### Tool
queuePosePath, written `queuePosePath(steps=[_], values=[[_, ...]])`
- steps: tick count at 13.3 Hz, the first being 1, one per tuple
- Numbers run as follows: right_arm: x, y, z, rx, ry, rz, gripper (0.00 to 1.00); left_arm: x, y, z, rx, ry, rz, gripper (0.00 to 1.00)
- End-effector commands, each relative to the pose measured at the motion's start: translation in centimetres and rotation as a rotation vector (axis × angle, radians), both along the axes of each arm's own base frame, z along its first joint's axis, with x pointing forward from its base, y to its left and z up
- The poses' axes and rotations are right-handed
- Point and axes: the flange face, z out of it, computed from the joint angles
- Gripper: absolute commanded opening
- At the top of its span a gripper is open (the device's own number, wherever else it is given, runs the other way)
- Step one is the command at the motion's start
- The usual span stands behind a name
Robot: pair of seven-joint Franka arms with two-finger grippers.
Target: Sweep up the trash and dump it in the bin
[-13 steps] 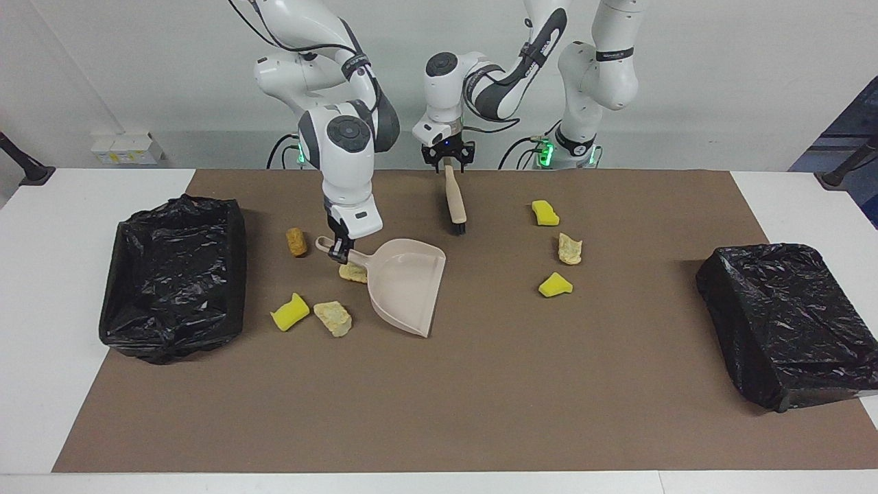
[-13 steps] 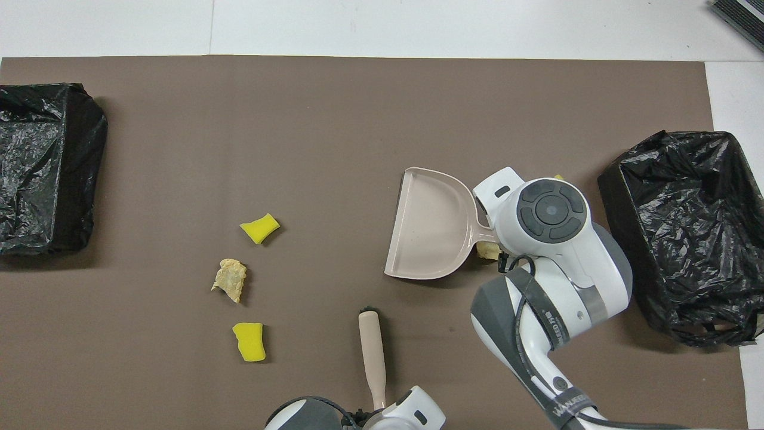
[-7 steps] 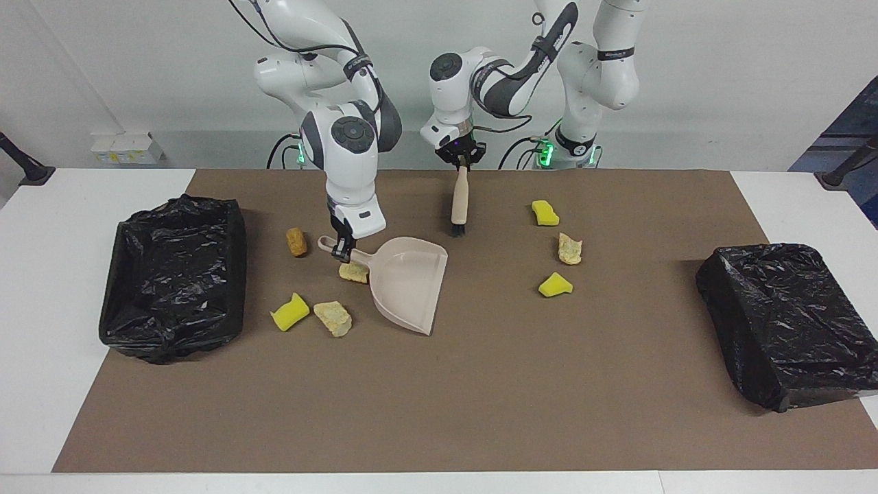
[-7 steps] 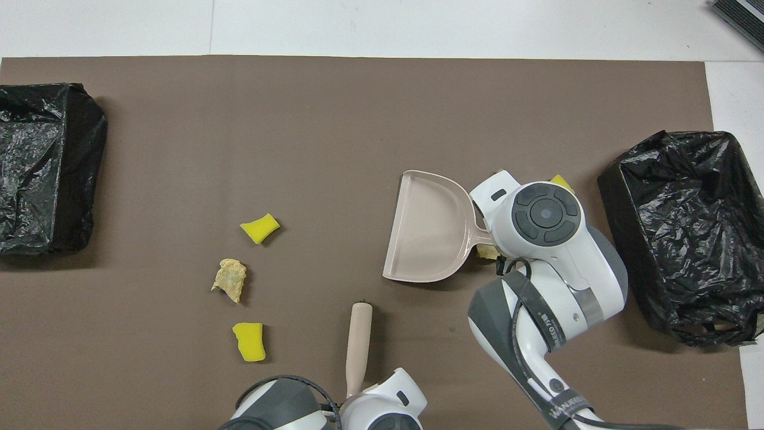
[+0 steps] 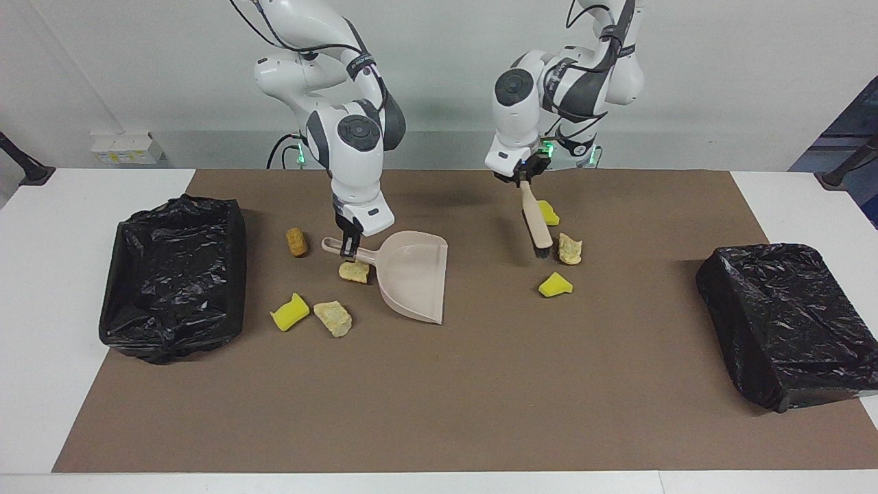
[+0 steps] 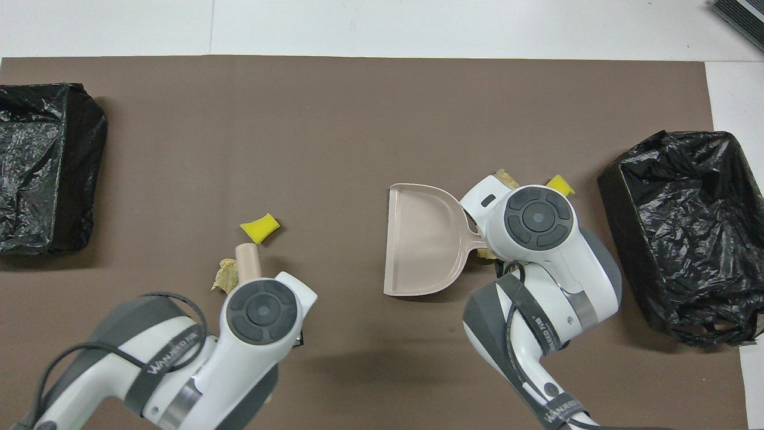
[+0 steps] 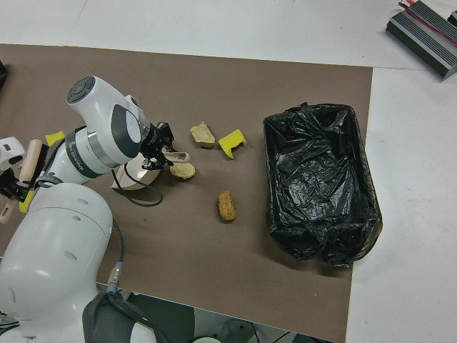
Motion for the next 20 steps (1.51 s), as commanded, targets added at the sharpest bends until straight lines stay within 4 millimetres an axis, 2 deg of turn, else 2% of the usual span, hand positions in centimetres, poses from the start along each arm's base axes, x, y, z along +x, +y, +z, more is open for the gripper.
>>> queuePosePath(steps=[1,2,4,6,7,9,11,13,16,20], values=[[-0.2,-0.1,0.1,-0.01,0.004,0.045,0.0,0.0,5.0,-0.6,0.104,0.083,0.089,0.0],[-0.3,0.2,0.1,-0.009,0.002,0.051,0.0,-0.5,6.6,-1.0,0.124,0.105,0.12,0.0],[-0.5,0.6,0.2,-0.011,0.001,0.059,0.0,-2.1,7.7,-1.7,0.143,0.083,0.178,0.0],[-0.6,0.9,0.4,-0.043,-0.007,0.088,0.0,-3.0,8.2,-2.4,0.15,0.033,0.253,0.0],[-0.9,1.7,0.6,-0.078,-0.022,0.129,0.0,-3.0,7.9,-2.8,0.136,0.003,0.297,0.0],[-0.8,2.7,1.5,-0.096,-0.024,0.142,0.0,-2.7,6.7,-3.9,0.091,-0.008,0.328,0.0],[-1.1,3.1,1.5,-0.098,-0.024,0.139,0.0,-2.0,5.7,-5.4,0.037,-0.001,0.352,0.0],[-1.2,3.0,1.3,-0.099,-0.019,0.139,0.0,-0.3,4.3,-6.7,-0.033,-0.027,0.346,0.0],[-1.8,4.3,0.1,-0.104,-0.002,0.16,0.0,2.8,1.6,-5.9,-0.147,-0.031,0.227,0.0],[-1.8,4.2,0.0,-0.105,-0.005,0.136,0.0,3.4,-3.4,-5.1,-0.325,-0.076,-0.013,0.0]])
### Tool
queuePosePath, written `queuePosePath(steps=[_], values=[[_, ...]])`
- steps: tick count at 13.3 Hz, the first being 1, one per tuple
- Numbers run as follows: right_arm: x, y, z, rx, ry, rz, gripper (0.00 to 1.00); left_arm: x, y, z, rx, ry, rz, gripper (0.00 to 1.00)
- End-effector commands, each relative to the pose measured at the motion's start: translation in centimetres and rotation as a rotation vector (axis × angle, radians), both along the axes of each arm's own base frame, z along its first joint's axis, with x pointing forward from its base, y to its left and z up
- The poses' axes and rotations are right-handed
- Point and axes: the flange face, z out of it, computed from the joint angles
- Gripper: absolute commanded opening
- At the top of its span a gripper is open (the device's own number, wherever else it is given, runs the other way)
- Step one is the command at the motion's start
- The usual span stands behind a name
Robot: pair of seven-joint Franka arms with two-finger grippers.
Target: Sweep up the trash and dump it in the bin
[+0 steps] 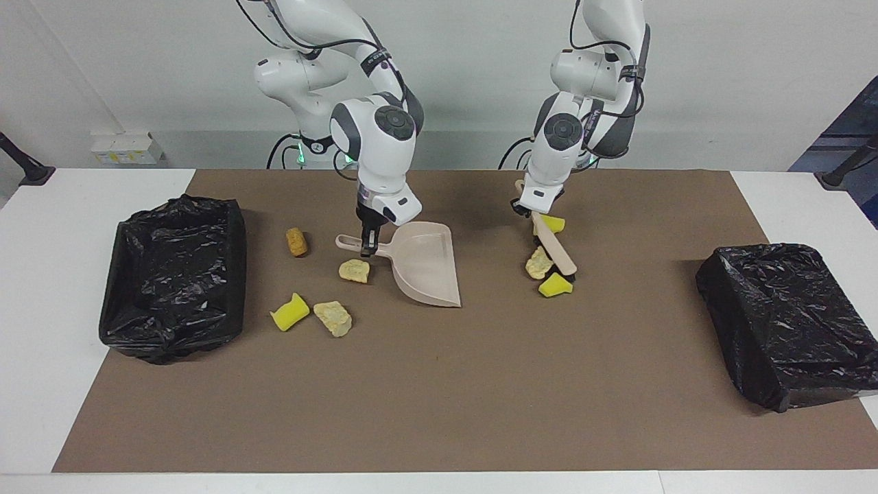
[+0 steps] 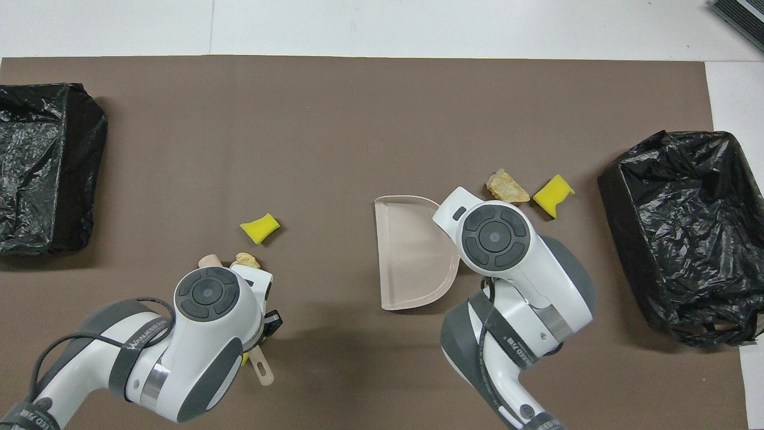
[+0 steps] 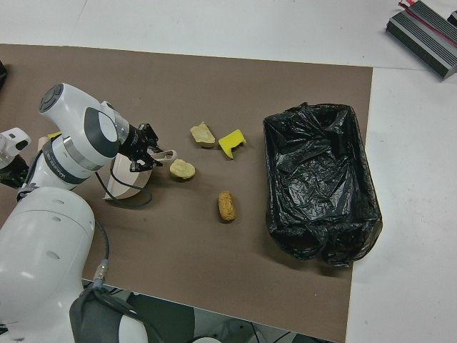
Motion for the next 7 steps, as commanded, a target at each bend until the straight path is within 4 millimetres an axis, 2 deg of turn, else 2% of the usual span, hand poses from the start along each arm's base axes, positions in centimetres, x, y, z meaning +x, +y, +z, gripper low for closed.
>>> queuePosePath(steps=[1,3,5,6,7], values=[[-0.2,-0.1,-0.4,-0.024,0.005,-0.003,0.0,0.2,-4.3,0.5,-0.074,-0.03,-0.149,0.0],[-0.3,-0.1,-0.5,-0.024,0.006,-0.003,0.0,-1.8,-8.1,1.6,-0.116,-0.043,-0.286,0.0],[-0.3,-0.1,-0.5,-0.024,0.006,-0.003,0.0,-4.8,-11.6,2.7,-0.125,-0.042,-0.37,0.0],[-0.2,-0.2,-0.5,-0.024,0.006,-0.005,0.0,-5.2,-12.5,3.9,-0.125,-0.032,-0.387,0.0],[-0.2,-0.2,-0.5,-0.024,0.006,-0.006,0.0,-5.1,-12.1,5.6,-0.117,-0.01,-0.386,0.0]])
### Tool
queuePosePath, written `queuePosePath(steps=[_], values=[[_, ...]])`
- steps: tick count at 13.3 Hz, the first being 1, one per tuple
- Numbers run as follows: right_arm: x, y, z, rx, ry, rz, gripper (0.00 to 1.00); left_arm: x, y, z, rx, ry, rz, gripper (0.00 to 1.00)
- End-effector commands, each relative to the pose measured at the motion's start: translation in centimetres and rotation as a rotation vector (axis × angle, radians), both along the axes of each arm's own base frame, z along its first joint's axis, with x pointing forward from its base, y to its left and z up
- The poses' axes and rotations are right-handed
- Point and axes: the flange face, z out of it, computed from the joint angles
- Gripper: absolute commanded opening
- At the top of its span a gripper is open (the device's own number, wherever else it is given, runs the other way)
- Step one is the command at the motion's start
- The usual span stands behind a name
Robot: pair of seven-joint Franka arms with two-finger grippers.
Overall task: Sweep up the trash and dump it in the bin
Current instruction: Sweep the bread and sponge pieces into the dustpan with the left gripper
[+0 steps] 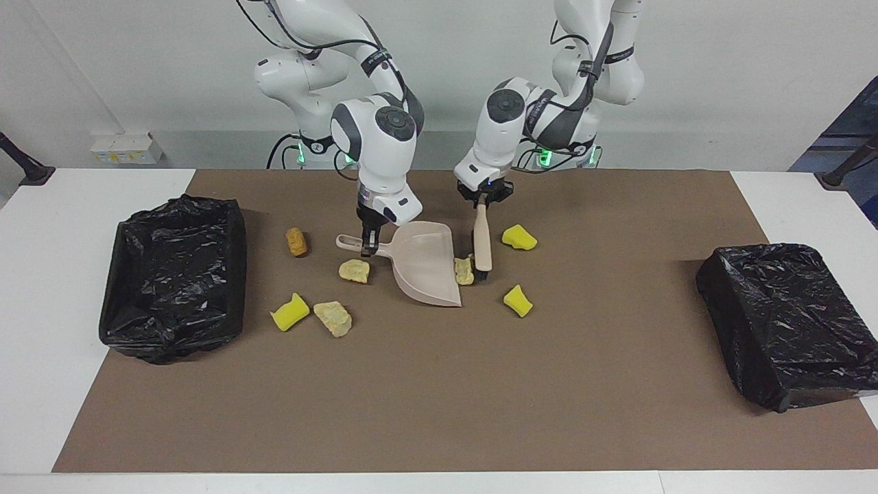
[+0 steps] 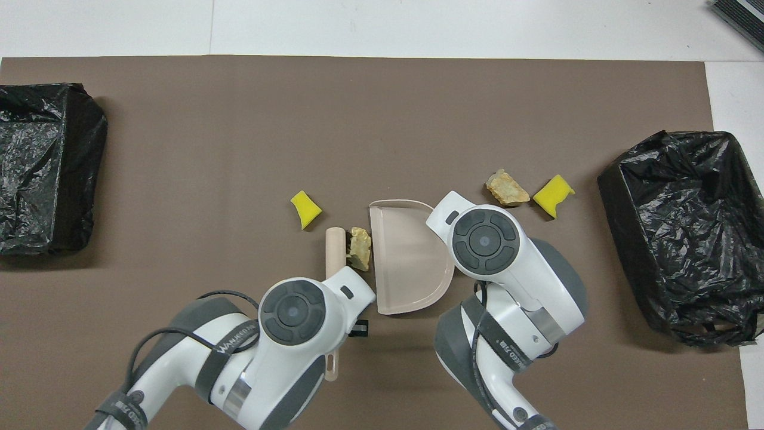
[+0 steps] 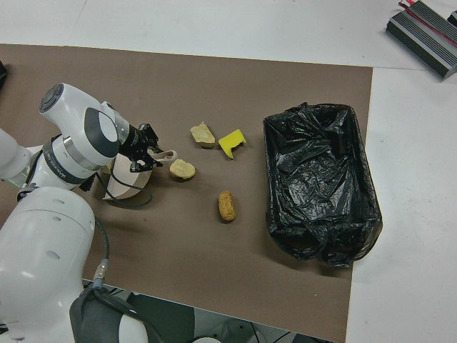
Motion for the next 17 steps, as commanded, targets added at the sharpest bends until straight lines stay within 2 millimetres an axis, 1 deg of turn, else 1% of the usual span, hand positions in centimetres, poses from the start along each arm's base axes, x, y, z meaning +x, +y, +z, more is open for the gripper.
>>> queuePosePath(steps=[1,2,3,4,5,6,8,9,10,11,12,13,14,15,16,17], values=[[-0.2,-0.1,-0.3,-0.023,0.004,-0.005,0.0,0.3,0.6,5.0,0.001,0.043,-0.017,0.0],[-0.2,-0.1,-0.3,-0.023,0.004,-0.005,0.0,0.3,1.7,6.6,0.017,0.059,-0.011,0.0],[-0.2,-0.2,-0.3,-0.023,0.004,-0.007,0.0,0.6,3.6,8.0,0.026,0.069,0.007,0.0],[-0.2,-0.2,-0.3,-0.022,0.003,-0.006,0.0,0.9,5.5,9.0,0.045,0.092,0.027,0.0],[-0.2,-0.2,-0.3,-0.021,0.003,-0.009,0.0,0.4,6.5,9.1,0.078,0.131,0.029,0.0],[-0.2,-0.2,-0.3,-0.021,0.003,-0.009,0.0,-0.6,7.5,8.9,0.104,0.161,0.028,0.0],[-0.2,-0.3,-0.4,-0.022,0.005,-0.009,0.0,-0.6,11.0,7.2,0.128,0.177,0.098,0.0],[-0.2,-0.3,-0.4,-0.022,0.005,-0.01,0.0,-0.7,12.1,5.8,0.164,0.186,0.113,0.0],[-0.1,-0.4,-0.4,-0.022,0.005,-0.012,0.0,-1.0,12.6,4.0,0.197,0.194,0.158,0.0],[-0.1,-0.4,-0.4,-0.022,0.005,-0.012,0.0,-1.0,13.0,2.4,0.202,0.167,0.233,0.0],[-0.1,-0.5,-0.5,-0.023,0.006,-0.013,0.0,-0.1,14.0,1.0,0.196,0.135,0.356,0.0],[-0.1,-0.5,-0.4,-0.022,0.005,-0.013,0.0,0.6,14.9,0.2,0.193,0.118,0.439,0.0],[-0.1,-0.5,-0.4,-0.022,0.005,-0.012,0.0,0.6,15.2,-0.9,0.202,0.123,0.461,0.0],[-0.1,-0.5,-0.4,-0.021,0.006,-0.012,0.0,1.0,15.1,-1.4,0.195,0.111,0.48,0.0],[-0.1,-0.5,-0.4,-0.021,0.005,-0.014,0.0,1.7,14.5,-2.1,0.18,0.087,0.503,0.0],[-0.1,-0.6,-0.5,-0.02,0.007,-0.016,0.0,2.5,13.2,-3.0,0.152,0.053,0.512,0.0]])
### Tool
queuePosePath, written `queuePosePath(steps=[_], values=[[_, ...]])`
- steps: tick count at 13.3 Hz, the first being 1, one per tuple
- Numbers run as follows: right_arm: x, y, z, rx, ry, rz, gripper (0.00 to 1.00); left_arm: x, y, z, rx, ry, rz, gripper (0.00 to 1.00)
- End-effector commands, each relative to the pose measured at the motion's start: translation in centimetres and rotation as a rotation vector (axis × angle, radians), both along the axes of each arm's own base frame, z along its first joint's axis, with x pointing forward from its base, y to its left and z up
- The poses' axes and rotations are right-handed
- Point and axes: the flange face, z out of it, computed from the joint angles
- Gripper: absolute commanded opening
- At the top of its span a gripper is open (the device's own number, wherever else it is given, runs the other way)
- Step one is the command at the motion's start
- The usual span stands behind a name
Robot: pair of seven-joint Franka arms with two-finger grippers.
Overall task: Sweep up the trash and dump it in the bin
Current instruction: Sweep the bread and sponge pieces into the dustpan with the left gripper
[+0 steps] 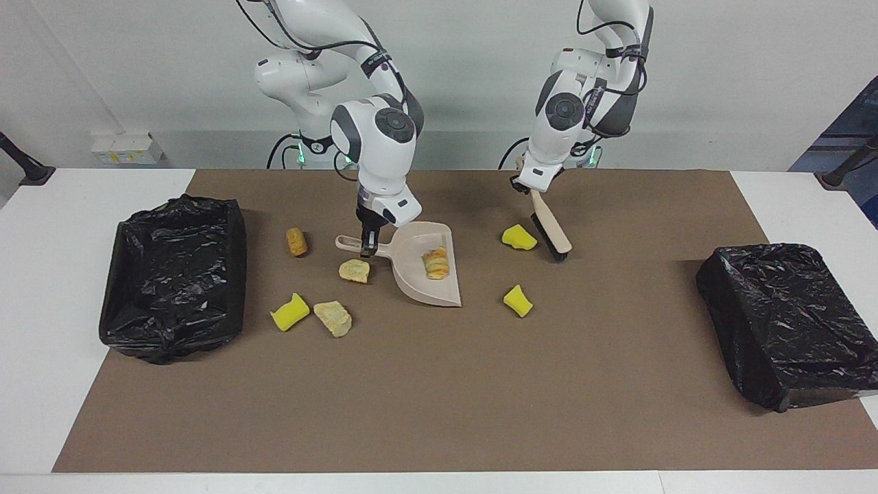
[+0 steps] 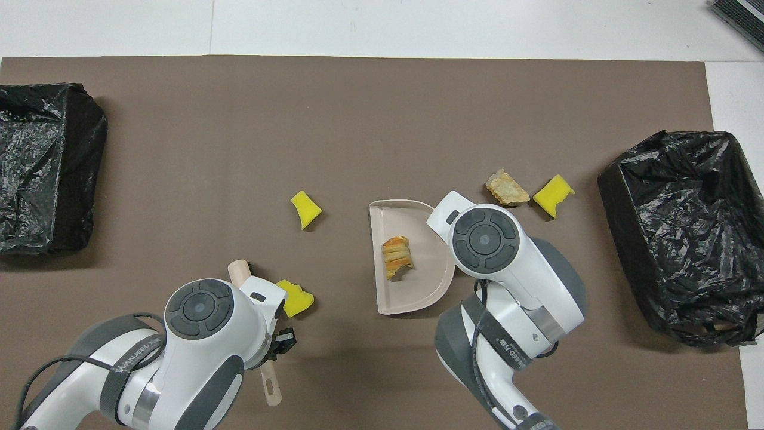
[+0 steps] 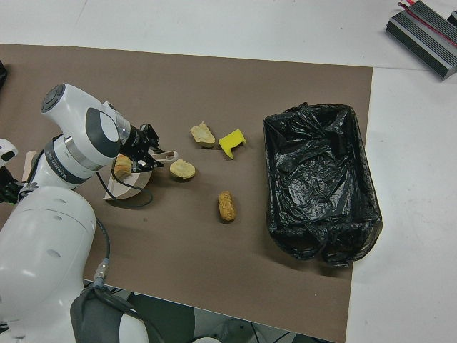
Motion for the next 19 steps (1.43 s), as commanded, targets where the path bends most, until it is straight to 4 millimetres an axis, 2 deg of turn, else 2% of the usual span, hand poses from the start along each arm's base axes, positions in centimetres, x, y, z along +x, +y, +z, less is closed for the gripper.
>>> queuePosePath(steps=[1,3,5,9,10,11,12,13,15,16,19], values=[[-0.2,-0.5,-0.4,-0.019,0.006,-0.012,0.0,1.4,-2.9,-1.9,-0.017,-0.081,0.016,0.0],[-0.2,-0.5,-0.4,-0.017,0.005,-0.013,0.0,2.3,-6.2,-1.8,-0.052,-0.104,-0.032,0.0],[-0.2,-0.5,-0.4,-0.017,0.005,-0.013,0.0,2.7,-11.0,-0.2,-0.134,-0.117,-0.048,0.0],[-0.2,-0.6,-0.5,-0.018,0.007,-0.014,0.0,-0.5,-18.8,3.1,-0.27,-0.176,-0.117,0.0],[-0.2,-0.6,-0.5,-0.017,0.008,-0.015,0.0,-2.1,-21.0,4.3,-0.289,-0.178,-0.159,0.0],[-0.2,-0.6,-0.5,-0.016,0.007,-0.016,0.0,-3.1,-22.0,4.9,-0.286,-0.166,-0.18,0.0],[-0.2,-0.6,-0.5,-0.017,0.008,-0.015,0.0,-3.8,-22.1,5.9,-0.278,-0.145,-0.196,0.0],[-0.2,-0.6,-0.5,-0.016,0.007,-0.016,0.0,-3.7,-21.3,7.6,-0.272,-0.13,-0.195,0.0],[-0.2,-0.8,-0.6,-0.017,0.01,-0.02,0.0,-2.7,-19.1,9.9,-0.252,-0.108,-0.171,0.0],[-0.3,-0.9,-0.8,-0.018,0.014,-0.02,0.0,-1.7,-17.3,10.7,-0.236,-0.094,-0.146,0.0],[-0.3,-0.9,-0.7,-0.017,0.012,-0.02,0.0,1.3,-12.9,10.4,-0.188,-0.06,-0.082,0.0]])
